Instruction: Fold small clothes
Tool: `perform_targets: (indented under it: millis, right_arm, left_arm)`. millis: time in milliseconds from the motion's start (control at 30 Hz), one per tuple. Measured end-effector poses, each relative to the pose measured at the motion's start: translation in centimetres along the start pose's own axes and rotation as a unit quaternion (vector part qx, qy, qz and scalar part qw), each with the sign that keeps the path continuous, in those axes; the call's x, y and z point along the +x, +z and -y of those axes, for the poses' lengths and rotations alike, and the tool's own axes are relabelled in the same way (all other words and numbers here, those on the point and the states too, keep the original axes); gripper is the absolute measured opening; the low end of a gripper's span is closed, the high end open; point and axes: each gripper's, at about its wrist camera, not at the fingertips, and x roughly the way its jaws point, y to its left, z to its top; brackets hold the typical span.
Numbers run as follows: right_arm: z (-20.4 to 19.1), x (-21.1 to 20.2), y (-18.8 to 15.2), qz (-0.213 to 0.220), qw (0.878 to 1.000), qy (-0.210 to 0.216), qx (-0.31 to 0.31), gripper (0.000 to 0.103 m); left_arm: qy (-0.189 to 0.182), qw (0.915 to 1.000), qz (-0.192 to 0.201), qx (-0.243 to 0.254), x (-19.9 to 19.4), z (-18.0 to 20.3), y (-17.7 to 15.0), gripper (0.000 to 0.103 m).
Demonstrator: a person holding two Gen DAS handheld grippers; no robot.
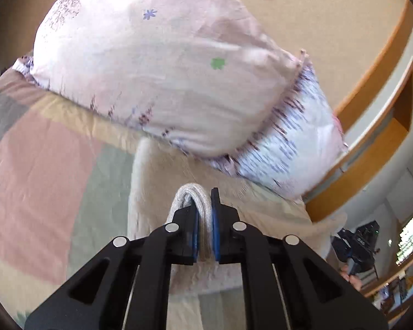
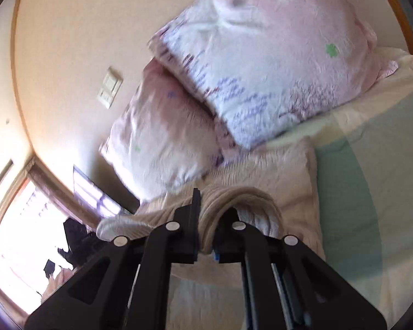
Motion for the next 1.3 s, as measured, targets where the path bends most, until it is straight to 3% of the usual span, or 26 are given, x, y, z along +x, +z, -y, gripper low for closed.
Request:
perform_targets:
  millis: [33, 67, 133, 200, 267, 367, 533, 633, 667, 700, 733, 833, 967, 1033, 1067, 1133, 1167, 1200, 1233, 1267, 1300]
  right_arm:
    - [0.8, 2.5, 1.2, 0.0, 1.0, -0.022, 0.006, 0.018]
    - [1.3, 5.0, 2.0, -0.006, 0.998, -0.063, -0.004, 0.035]
    - [2.3, 7.6, 2.0, -0.031, 0.991, -0.127, -0.006, 0.052]
    - [3.1, 7.8, 1.2, -0.054, 0.993, -0.109, -0.002, 0.054]
    - [3.2, 6.9, 0.7, -0.052, 0.992, -0.111, -0.021, 0.071]
    - [3.3, 5.9, 0.4, -0.051, 0.994, -0.095, -0.023, 0.073]
    - [2.6, 6.3, -0.1, -0.066, 0.995, -0.066, -0.026, 0.075]
    - [1.7, 6.6, -0.8, -0.078, 0.994, -0.061, -0.038, 0.076]
    - [1.7, 6.3, -0.8, -0.081, 0.994, -0.057, -0.04, 0.077]
    - [1.6, 6.0, -0.9, -0.083, 0.994, -0.054, -0.041, 0.077]
    - [1.7, 5.4, -0.9, -0.082, 0.994, -0.051, -0.042, 0.077]
    - [2.0, 3.2, -0.7, -0.068, 0.995, -0.05, -0.044, 0.078]
    - [2.9, -0.7, 0.7, -0.019, 0.996, -0.069, -0.044, 0.08]
    - [3.7, -2.1, 1.5, 0.006, 0.996, -0.08, -0.03, 0.08]
    - [4.0, -2.4, 1.9, 0.013, 0.996, -0.081, -0.021, 0.08]
    - [4.7, -2.4, 2.8, 0.012, 0.996, -0.088, -0.012, 0.082]
    - [5.1, -2.2, 3.2, 0.003, 0.996, -0.089, -0.006, 0.085]
    - [5.5, -2.0, 3.6, -0.01, 0.996, -0.085, 0.001, 0.087]
    - [6.0, -1.8, 4.0, -0.027, 0.996, -0.079, 0.01, 0.093]
    - [6.6, -1.5, 4.5, -0.045, 0.996, -0.074, 0.02, 0.099]
    - [7.1, -1.0, 4.8, -0.061, 0.995, -0.067, 0.03, 0.101]
  left_arm:
    - [0.015, 0.9999, -0.005, -0.005, 2.6, -0.4, 1.5, 0.016]
    - [0.028, 0.9994, -0.019, -0.009, 5.0, -0.9, 2.7, 0.023]
    - [0.069, 0.9952, -0.054, -0.044, 7.8, -3.2, 3.8, 0.044]
    - [0.065, 0.9943, -0.044, -0.072, 7.3, -5.1, 4.1, 0.076]
    - [0.041, 0.9959, -0.021, -0.078, 5.3, -6.7, 3.9, 0.089]
    - [0.007, 0.9928, -0.069, -0.098, 5.0, -8.7, 2.5, 0.087]
    - [-0.009, 0.9801, -0.147, -0.133, 8.1, -9.8, -0.8, 0.07]
    - [-0.019, 0.9775, -0.142, -0.155, 9.4, -9.5, -1.8, 0.05]
    - [-0.035, 0.9729, -0.145, -0.177, 9.9, -9.6, -2.0, 0.031]
    - [-0.051, 0.9666, -0.145, -0.205, 10.4, -9.7, -2.4, 0.023]
    - [-0.07, 0.962, -0.138, -0.225, 10.4, -9.7, -2.4, 0.022]
    - [-0.141, 0.9573, -0.114, -0.225, 9.8, -6.2, -1.4, 0.02]
    - [-0.245, 0.9476, -0.13, -0.158, 11.8, 3.7, -0.1, 0.02]
    - [-0.292, 0.9336, -0.155, -0.138, 15.5, 9.2, -1.0, 0.02]
    - [-0.321, 0.9187, -0.169, -0.155, 18.0, 11.3, -1.8, 0.02]
    - [-0.38, 0.8703, -0.227, -0.217, 23.7, 14.4, -4.1, 0.026]
    - [-0.389, 0.8502, -0.259, -0.241, 25.6, 15.4, -5.2, 0.029]
    - [-0.396, 0.8384, -0.276, -0.253, 26.3, 16.1, -6.0, 0.029]
    - [-0.396, 0.843, -0.272, -0.241, 25.8, 16.3, -6.0, 0.029]
    - [-0.385, 0.8615, -0.254, -0.213, 24.6, 16.2, -5.5, 0.036]
    - [-0.361, 0.885, -0.23, -0.183, 22.9, 15.7, -4.7, 0.06]
